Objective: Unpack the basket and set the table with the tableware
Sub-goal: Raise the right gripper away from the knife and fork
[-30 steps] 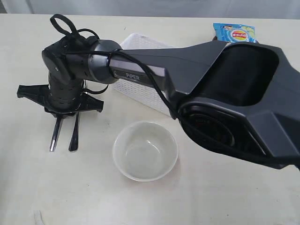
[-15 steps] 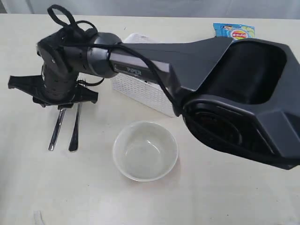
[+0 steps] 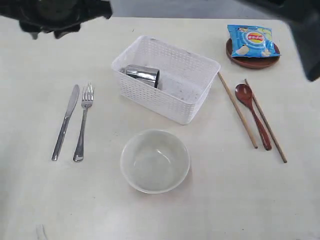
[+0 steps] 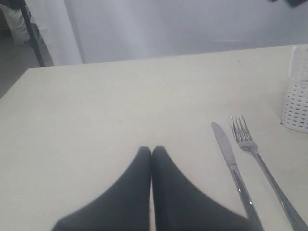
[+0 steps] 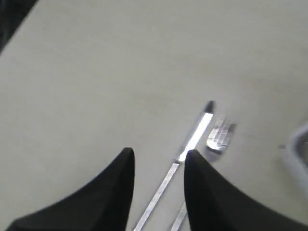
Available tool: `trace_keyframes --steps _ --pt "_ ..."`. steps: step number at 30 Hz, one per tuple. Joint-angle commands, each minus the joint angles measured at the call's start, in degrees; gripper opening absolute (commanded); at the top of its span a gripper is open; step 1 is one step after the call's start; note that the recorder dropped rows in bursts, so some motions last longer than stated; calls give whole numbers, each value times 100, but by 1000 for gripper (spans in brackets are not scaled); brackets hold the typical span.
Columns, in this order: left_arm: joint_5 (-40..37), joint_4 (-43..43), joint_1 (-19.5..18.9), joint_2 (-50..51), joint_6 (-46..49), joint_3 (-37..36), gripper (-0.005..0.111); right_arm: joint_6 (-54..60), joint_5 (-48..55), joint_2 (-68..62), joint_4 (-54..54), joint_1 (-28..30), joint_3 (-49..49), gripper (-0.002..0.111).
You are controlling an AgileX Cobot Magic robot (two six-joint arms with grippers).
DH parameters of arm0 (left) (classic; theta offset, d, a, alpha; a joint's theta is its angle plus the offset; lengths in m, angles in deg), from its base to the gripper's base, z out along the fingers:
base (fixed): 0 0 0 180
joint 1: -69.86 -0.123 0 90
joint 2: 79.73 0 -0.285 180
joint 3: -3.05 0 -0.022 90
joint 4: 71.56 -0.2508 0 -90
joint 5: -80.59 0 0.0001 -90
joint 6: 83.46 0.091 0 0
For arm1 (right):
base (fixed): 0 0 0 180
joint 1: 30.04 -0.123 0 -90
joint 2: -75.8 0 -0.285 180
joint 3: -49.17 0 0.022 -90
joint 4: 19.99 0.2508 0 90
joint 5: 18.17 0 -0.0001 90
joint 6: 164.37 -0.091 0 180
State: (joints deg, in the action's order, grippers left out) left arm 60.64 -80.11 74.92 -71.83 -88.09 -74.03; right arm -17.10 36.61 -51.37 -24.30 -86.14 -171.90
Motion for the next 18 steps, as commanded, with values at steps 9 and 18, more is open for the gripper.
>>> trace_keyframes --steps 9,18 --pt "3 -23 29 -11 -13 -13 0 1717 1518 643 -917 571 -13 34" --pt "3 -23 29 -11 -13 -13 0 2160 1518 1325 -869 1266 1237 34"
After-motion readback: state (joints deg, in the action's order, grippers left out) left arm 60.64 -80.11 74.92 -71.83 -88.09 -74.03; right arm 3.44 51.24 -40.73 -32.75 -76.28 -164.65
